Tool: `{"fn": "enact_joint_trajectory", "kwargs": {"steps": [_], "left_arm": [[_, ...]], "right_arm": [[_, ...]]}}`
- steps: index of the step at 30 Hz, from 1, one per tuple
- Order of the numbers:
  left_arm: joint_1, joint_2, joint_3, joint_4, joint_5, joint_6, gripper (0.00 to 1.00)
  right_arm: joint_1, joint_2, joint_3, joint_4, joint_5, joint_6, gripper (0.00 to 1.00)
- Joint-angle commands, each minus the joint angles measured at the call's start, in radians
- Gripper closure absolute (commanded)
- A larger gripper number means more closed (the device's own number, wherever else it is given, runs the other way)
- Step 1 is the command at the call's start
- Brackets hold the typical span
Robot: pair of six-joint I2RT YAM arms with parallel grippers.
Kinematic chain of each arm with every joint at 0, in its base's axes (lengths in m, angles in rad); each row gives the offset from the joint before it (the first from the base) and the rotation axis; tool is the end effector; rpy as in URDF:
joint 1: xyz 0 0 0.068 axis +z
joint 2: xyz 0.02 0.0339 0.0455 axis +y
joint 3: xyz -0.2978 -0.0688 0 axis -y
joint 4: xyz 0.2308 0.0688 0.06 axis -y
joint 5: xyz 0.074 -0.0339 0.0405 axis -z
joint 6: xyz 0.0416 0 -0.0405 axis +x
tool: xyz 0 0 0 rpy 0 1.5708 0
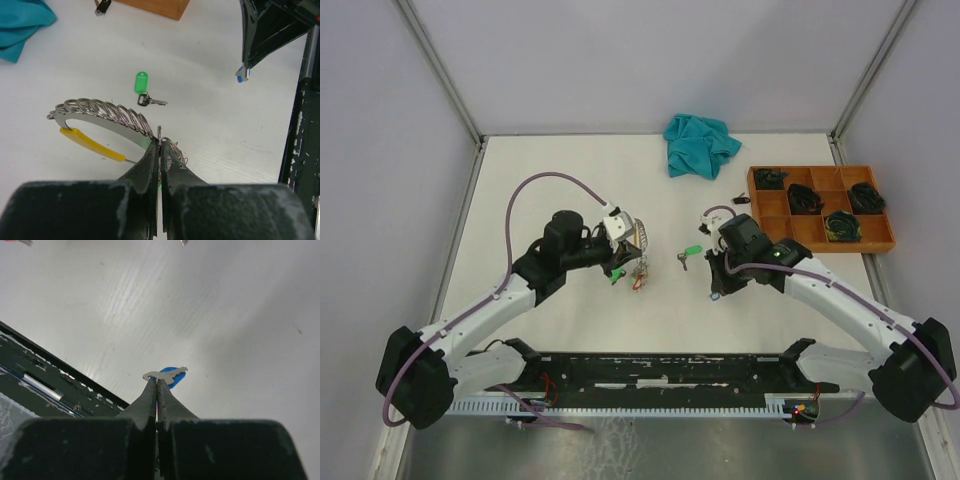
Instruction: Put the keys on the keyring
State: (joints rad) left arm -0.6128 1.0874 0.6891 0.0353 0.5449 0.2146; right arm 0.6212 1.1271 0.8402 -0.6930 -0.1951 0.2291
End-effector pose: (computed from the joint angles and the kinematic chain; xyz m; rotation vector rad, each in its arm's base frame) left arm 0.1676 -0.1442 0.3041 1.1128 1.6124 -0.7893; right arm 0.1534 0.1197 0.2794 -0.5882 2.5601 0.5637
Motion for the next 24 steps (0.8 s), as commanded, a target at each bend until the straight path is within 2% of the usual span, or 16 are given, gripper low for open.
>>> {"fn": "enact_joint_trajectory", "kwargs": {"steps": [1, 6, 12, 16, 21, 24], "left_arm": [[-0.002, -0.038, 0.043, -0.039, -0.062, 0.096, 0.97], [-0.004, -0.018, 0.059, -0.086, -0.076, 0.106, 0.97], [-0.005, -0.001, 0.042, -0.065, -0.079, 0.107, 0.97], [-0.006, 0.062, 0.048, -0.039, -0.069, 0.096, 0.97], [-0.006, 0.178, 0.056, 0.082, -0.075, 0.017, 0.97], [-0.005, 0.221, 0.017, 0.250, -0.097, -0.056, 0.97]], "right_arm": [[0.056, 0.076, 0.107, -0.215, 0.262, 0.145, 1.00], [0.075, 0.273, 0.158, -0.202, 0.317, 0.162, 0.99], [0.075, 0.455, 0.197, -0.030, 0.360, 0.147, 0.99], [0.076, 0.530, 0.206, 0.052, 0.389, 0.141, 0.95], [0.075, 0.602, 0.198, 0.149, 0.386, 0.137, 0.91], [0.075, 0.618, 0.202, 0.183, 0.379, 0.138, 0.88]]}}
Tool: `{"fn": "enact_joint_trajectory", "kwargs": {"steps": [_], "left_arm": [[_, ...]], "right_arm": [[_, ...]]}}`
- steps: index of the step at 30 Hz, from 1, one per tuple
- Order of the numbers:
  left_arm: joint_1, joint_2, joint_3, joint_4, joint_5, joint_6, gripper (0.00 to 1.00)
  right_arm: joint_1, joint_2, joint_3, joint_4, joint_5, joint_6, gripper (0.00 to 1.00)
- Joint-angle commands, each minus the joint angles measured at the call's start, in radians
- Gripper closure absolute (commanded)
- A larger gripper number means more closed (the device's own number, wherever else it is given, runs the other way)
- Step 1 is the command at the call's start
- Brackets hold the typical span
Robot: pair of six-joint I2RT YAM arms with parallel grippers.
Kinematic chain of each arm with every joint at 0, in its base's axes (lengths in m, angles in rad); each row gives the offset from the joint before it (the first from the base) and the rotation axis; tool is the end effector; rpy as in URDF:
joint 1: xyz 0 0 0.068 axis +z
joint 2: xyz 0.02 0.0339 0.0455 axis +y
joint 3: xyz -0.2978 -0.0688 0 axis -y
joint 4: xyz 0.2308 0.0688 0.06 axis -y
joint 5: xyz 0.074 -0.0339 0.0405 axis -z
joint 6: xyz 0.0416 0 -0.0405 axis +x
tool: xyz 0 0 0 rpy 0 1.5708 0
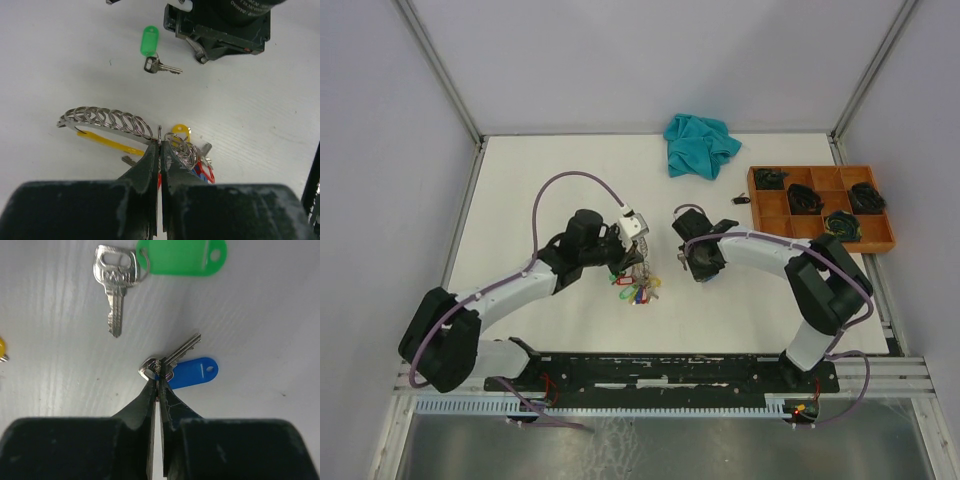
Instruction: Put the keys on the keyring
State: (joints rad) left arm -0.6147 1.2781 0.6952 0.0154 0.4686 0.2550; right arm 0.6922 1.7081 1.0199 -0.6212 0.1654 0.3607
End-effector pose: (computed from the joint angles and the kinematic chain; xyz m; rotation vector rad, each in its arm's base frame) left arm 0.1962 -0.1615 0.2620 1.1523 1.8177 -0.7105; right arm 0.2406 0.1906 0.1971 -0.4370 2.7995 -0.0159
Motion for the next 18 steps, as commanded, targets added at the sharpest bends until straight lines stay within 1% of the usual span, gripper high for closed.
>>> {"fn": "enact_joint_trajectory", "kwargs": {"steps": [1, 3, 6, 8, 10, 11, 12, 13, 14, 15, 16, 17, 18], "left_arm": [[-0.003, 0.051, -0.011, 0.336, -0.039, -0.107, 0.97], [-0.004, 0.095, -0.049, 0.461, -0.061, -0.119, 0.97], [-0.004, 0.172, -0.091, 0.608, -0.082, -0.113, 0.97], [-0.003, 0.227, -0.129, 0.718, -0.077, -0.088, 0.97], [-0.002, 0.282, -0.158, 0.825, -0.073, -0.076, 0.97], [-0.002, 0.305, -0.163, 0.867, -0.062, -0.068, 0.97], [-0.001, 0.328, -0.166, 0.894, -0.046, -0.061, 0.97], [-0.001, 0.349, -0.167, 0.915, -0.027, -0.053, 0.97], [-0.002, 0.363, -0.166, 0.923, -0.011, -0.042, 0.97], [-0.002, 0.370, -0.171, 0.933, -0.001, -0.030, 0.97], [-0.002, 0.375, -0.179, 0.956, 0.003, -0.020, 0.97], [-0.002, 0.377, -0.195, 0.981, 0.010, -0.003, 0.97], [-0.002, 0.379, -0.211, 1.012, 0.017, 0.023, 0.97]], "right_arm": [[0.003, 0.038, 0.025, 0.113, 0.021, 0.004, 0.87], [0.001, 0.032, 0.030, 0.114, 0.022, -0.001, 0.83], [-0.003, 0.002, 0.029, 0.120, 0.013, -0.001, 0.72], [-0.005, -0.028, 0.024, 0.133, 0.004, 0.004, 0.67], [-0.010, -0.062, 0.030, 0.131, -0.003, 0.003, 0.59], [-0.013, -0.079, 0.031, 0.132, -0.011, -0.001, 0.53], [-0.017, -0.102, 0.029, 0.135, -0.023, -0.011, 0.50], [-0.020, -0.121, 0.021, 0.149, -0.037, -0.019, 0.49], [-0.024, -0.146, 0.003, 0.175, -0.049, -0.026, 0.46], [-0.027, -0.172, -0.019, 0.204, -0.059, -0.028, 0.35], [-0.029, -0.204, -0.047, 0.240, -0.061, -0.030, 0.19], [-0.032, -0.238, -0.077, 0.275, -0.058, -0.033, 0.11], [-0.034, -0.270, -0.115, 0.321, -0.062, -0.046, 0.07]]}}
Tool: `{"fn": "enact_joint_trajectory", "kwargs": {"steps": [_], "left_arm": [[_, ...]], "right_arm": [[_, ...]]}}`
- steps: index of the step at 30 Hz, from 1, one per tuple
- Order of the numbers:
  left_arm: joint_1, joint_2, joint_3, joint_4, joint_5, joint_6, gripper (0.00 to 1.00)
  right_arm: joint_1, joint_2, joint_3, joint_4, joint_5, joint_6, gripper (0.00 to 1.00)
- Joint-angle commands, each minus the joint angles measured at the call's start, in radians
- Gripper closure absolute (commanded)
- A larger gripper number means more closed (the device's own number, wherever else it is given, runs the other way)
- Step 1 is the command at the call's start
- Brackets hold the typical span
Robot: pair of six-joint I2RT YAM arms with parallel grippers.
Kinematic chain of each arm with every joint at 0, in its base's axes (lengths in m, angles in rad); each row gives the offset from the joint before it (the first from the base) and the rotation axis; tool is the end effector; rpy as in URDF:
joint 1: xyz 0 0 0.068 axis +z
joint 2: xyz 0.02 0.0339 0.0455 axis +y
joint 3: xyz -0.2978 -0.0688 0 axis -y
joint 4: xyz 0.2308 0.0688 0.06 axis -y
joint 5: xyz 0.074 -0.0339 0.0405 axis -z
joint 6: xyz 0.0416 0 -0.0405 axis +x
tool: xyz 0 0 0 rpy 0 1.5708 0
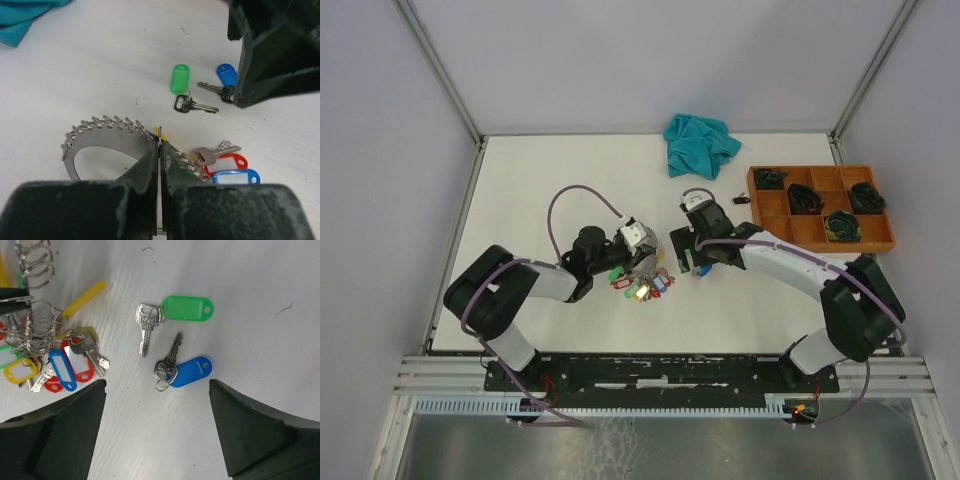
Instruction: Put the keys on the keyring
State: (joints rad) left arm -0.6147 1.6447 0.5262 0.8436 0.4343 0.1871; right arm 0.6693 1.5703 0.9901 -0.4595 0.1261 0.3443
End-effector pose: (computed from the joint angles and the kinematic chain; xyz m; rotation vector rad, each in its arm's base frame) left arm 0.2386 -0.1898 0.1988 1.0071 1.5838 -0.6964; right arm 0.2418 0.1846 0.2356 -0.3781 2.5834 0.2005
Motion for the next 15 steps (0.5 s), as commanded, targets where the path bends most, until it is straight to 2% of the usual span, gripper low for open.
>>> {"fn": "enact_joint_trajectory", "kwargs": {"steps": [1, 2, 4, 8, 15], "left_arm": [[-0.002, 0.017, -0.059, 0.214, 0.054, 0.111, 0.97], [-0.002, 0.019, -0.068, 0.243, 0.048, 0.116, 0.97], [0.000, 0.018, -0.070, 0.243, 0.055, 0.154, 0.97], [0.000, 0.022, -0.056, 0.217, 0.088, 0.193, 0.97], [0.000, -0.010, -0.105, 0.211, 0.160, 0.264, 0.97]], "right_arm": [[-0.013, -0.162, -0.120, 0.198, -0.024, -0.040, 0.04], [-0.016, -0.187, -0.146, 0.226, -0.026, -0.048, 0.02], [-0.022, -0.213, -0.169, 0.231, -0.030, -0.058, 0.03], [-0.027, -0.195, -0.110, 0.117, -0.017, -0.060, 0.09], [-0.026, -0.175, -0.123, 0.115, -0.002, 0.034, 0.26]]}}
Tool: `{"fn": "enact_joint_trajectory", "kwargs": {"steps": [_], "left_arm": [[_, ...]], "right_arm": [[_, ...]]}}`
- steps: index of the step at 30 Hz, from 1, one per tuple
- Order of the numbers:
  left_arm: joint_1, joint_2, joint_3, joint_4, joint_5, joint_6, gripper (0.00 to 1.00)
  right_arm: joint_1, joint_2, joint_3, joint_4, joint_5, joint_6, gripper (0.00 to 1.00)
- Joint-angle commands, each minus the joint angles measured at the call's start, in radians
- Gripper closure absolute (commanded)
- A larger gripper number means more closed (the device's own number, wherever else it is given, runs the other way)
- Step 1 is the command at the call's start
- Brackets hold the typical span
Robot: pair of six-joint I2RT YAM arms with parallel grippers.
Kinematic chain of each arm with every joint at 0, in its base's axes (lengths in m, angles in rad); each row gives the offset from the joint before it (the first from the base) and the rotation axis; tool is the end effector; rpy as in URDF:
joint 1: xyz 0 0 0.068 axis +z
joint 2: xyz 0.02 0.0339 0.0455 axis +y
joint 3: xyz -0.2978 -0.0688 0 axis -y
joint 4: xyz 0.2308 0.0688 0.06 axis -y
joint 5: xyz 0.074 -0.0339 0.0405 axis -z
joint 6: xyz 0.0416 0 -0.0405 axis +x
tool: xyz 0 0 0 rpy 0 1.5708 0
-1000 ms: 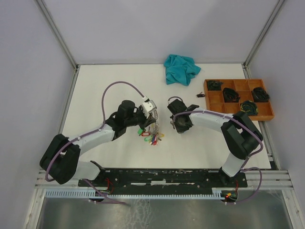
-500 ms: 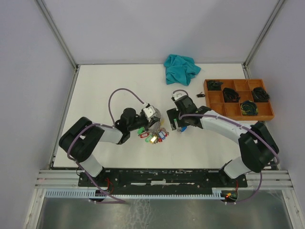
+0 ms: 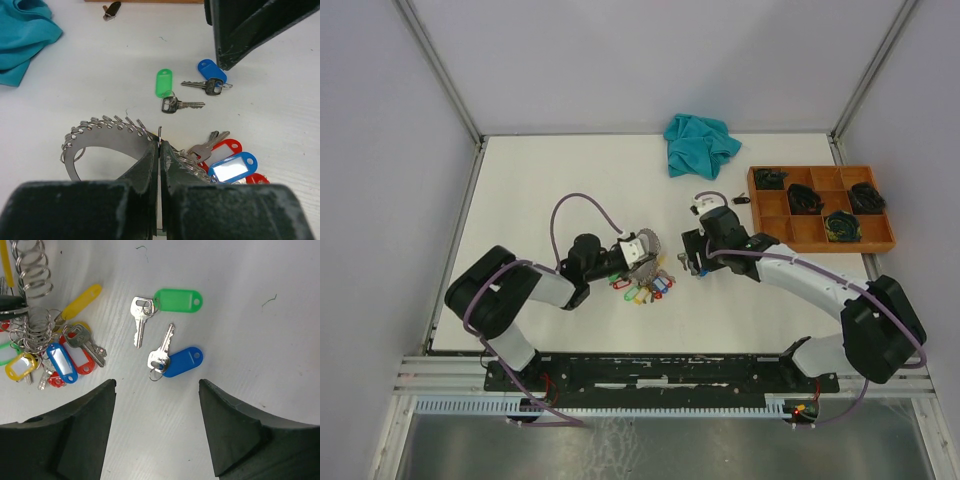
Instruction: Put the keys on the keyring
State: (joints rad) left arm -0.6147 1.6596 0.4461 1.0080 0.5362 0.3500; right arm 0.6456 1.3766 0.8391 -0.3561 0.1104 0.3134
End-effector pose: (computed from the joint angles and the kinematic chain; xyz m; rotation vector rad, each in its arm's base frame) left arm 0.2253 -0.1851 0.1925 1.1593 1.3705 -0.6650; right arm 0.2135 0.1551 0.2492 -0.3621 2.4513 0.2810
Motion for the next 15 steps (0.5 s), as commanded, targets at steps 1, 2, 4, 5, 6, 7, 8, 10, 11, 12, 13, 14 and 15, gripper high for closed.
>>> {"fn": "enact_joint_trajectory", "kwargs": {"steps": [1, 2, 4, 5, 6, 7, 8, 10, 11, 12, 13, 14, 15], "left_arm": [[-0.001, -0.028, -0.027, 0.040, 0.059, 0.108, 0.97], [0.000, -0.030, -0.027, 0.036, 0.061, 0.113, 0.97], [0.000, -0.028, -0.027, 0.038, 0.073, 0.112, 0.97], [-0.002, -0.029, -0.027, 0.038, 0.078, 0.112, 0.97], [-0.002, -0.029, -0.031, 0.043, 0.081, 0.111, 0.97], [-0.002, -0.031, -0.036, 0.052, 0.082, 0.109, 0.97], [-0.002, -0.031, -0.042, 0.061, 0.083, 0.108, 0.97], [-0.002, -0.032, -0.043, 0.062, 0.082, 0.106, 0.97], [-0.002, -0.032, -0.044, 0.062, 0.080, 0.104, 0.97], [-0.002, -0.031, -0.043, 0.063, 0.078, 0.101, 0.97], [-0.002, -0.032, -0.043, 0.062, 0.079, 0.100, 0.97], [-0.002, -0.033, -0.044, 0.062, 0.077, 0.100, 0.97], [-0.003, -0.033, -0.044, 0.064, 0.079, 0.099, 0.97]], "right_arm": [[0.000, 0.038, 0.031, 0.014, 0.003, 0.076, 0.29], [0.006, 0.048, 0.035, 0.013, 0.001, 0.085, 0.31], [0.018, 0.079, 0.040, 0.016, 0.029, 0.091, 0.37], [0.026, 0.091, 0.045, 0.006, 0.051, 0.090, 0.41], [0.033, 0.101, 0.053, -0.005, 0.063, 0.090, 0.42], [0.040, 0.110, 0.057, -0.011, 0.070, 0.089, 0.43], [0.050, 0.112, 0.061, -0.015, 0.081, 0.091, 0.45], [0.073, 0.116, 0.060, -0.016, 0.119, 0.099, 0.49], [0.081, 0.116, 0.059, -0.020, 0.135, 0.102, 0.52], [0.091, 0.120, 0.061, -0.022, 0.147, 0.105, 0.53], [0.101, 0.123, 0.061, -0.019, 0.157, 0.103, 0.54], [0.110, 0.126, 0.058, -0.012, 0.168, 0.099, 0.55], [0.116, 0.131, 0.053, -0.003, 0.183, 0.091, 0.55]]}}
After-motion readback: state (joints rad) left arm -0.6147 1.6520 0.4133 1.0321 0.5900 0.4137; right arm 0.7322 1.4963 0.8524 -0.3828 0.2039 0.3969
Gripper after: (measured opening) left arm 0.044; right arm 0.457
